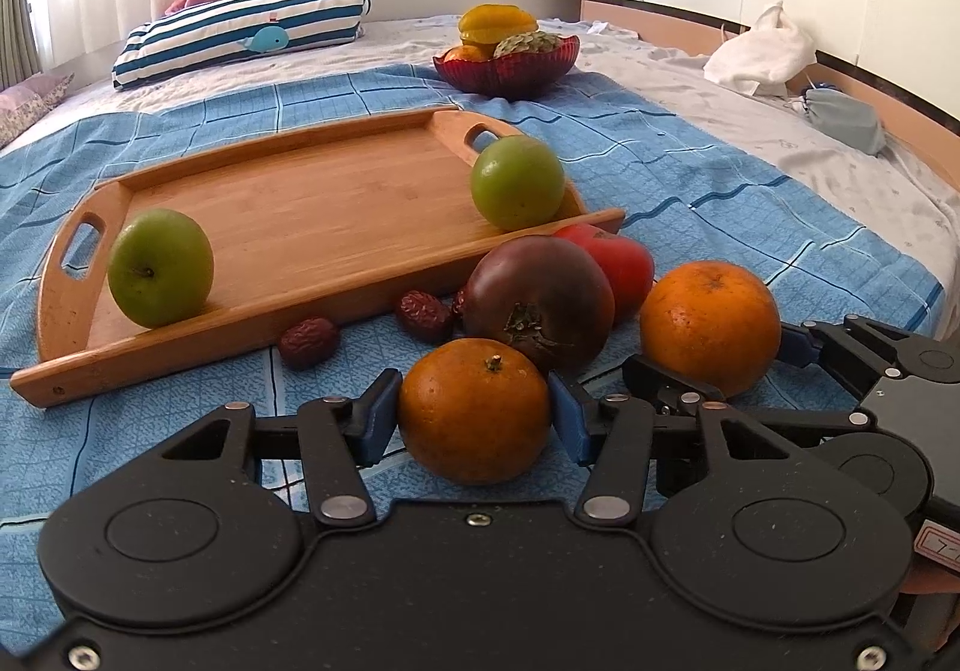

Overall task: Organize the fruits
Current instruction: 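Close the left gripper on one orange while the right closes on the larger orange, then carry the orange in the left gripper over the tray while the right carries its orange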

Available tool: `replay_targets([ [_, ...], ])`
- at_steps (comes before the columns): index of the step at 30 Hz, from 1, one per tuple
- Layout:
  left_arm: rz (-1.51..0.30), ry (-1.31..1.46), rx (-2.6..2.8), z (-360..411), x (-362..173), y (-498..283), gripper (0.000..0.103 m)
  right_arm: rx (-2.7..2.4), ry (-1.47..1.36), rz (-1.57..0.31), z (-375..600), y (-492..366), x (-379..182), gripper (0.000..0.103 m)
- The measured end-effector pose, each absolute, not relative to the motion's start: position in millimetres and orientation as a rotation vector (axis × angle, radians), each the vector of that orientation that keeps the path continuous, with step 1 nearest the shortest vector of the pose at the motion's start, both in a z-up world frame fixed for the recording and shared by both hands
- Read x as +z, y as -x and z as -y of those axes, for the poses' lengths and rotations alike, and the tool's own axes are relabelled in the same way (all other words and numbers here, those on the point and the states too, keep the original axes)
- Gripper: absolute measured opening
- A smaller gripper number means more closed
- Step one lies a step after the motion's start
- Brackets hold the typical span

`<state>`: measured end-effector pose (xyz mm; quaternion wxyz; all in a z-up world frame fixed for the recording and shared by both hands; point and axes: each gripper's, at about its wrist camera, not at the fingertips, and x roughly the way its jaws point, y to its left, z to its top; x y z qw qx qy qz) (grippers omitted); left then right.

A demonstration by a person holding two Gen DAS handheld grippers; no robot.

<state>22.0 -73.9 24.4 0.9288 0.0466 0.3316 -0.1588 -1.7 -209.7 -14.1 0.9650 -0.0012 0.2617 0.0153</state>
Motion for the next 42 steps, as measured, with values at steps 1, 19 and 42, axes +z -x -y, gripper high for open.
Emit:
replay_targets([
  [1,-0.678,-0.097,-0.323,73.1,24.5,-21.3,0.051,0.03,0.0,-0.53,209.6,1.9,-13.8,0.068],
  [19,-0.645,-0.096,-0.29,60.9,36.1,-11.6,0.051,0.02,-0.071,-0.519,214.0,8.8,-9.0,0.068],
  [42,-0.562,-0.071,-0.179,24.3,73.1,-17.5,0.051,0.083,-0.138,-0.446,214.8,15.6,19.4,0.067],
])
